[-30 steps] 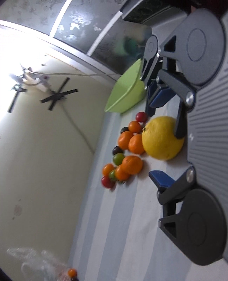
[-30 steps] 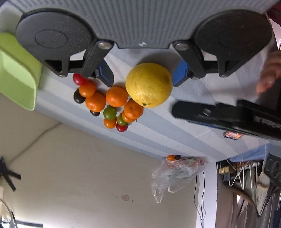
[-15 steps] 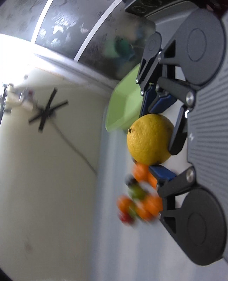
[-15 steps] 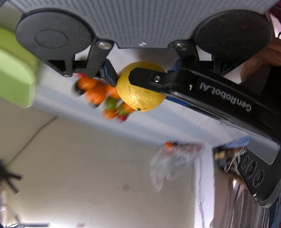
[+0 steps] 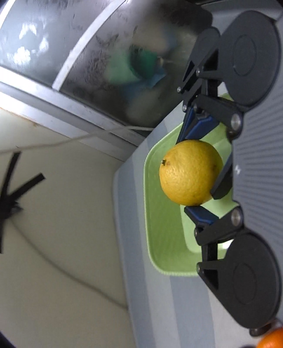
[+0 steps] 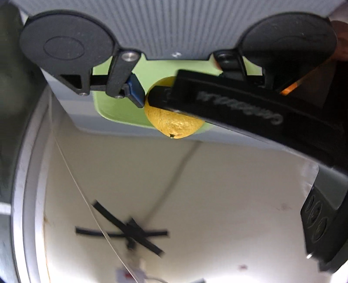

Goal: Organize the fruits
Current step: 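Lower the grapefruit into the green basket and open the tools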

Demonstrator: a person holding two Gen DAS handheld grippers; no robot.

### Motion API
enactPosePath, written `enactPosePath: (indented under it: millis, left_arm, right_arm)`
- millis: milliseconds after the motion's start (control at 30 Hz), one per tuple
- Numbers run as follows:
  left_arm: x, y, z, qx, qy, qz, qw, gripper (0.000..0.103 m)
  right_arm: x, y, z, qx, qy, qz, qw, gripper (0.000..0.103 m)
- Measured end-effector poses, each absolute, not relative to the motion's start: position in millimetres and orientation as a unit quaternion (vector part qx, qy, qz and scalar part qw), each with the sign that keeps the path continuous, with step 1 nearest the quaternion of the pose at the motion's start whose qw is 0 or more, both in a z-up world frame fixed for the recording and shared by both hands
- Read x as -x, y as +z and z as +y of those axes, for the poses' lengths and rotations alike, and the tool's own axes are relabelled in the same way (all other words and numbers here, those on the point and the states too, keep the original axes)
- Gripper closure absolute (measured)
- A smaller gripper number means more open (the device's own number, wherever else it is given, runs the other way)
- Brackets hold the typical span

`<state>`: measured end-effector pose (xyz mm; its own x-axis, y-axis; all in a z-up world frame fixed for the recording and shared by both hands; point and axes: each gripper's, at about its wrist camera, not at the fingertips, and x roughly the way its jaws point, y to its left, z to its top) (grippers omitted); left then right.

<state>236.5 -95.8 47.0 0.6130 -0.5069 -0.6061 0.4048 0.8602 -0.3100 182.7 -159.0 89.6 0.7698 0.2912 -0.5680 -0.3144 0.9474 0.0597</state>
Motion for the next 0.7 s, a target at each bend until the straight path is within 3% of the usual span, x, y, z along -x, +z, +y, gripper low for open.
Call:
enactPosePath:
  millis: [367,567,700]
  left_arm:
    - [-219,49,-100,0.034,-0.212,0.329,0.92,0.033]
    - [-142,92,-34,0.062,-0.168,0.235,0.955,0.03]
    - [-84,94,35,0.09,-0.085,0.211,0.97,0.028]
  right_arm:
    - [-187,72,-178,0.025,0.148,0.284,0.947,0.034]
    - [-164,94,-186,-0.002,0.165,0.221,0.961,0.035]
    - [-150,109,-194,-0.047,0.177,0.173,0.968,0.035]
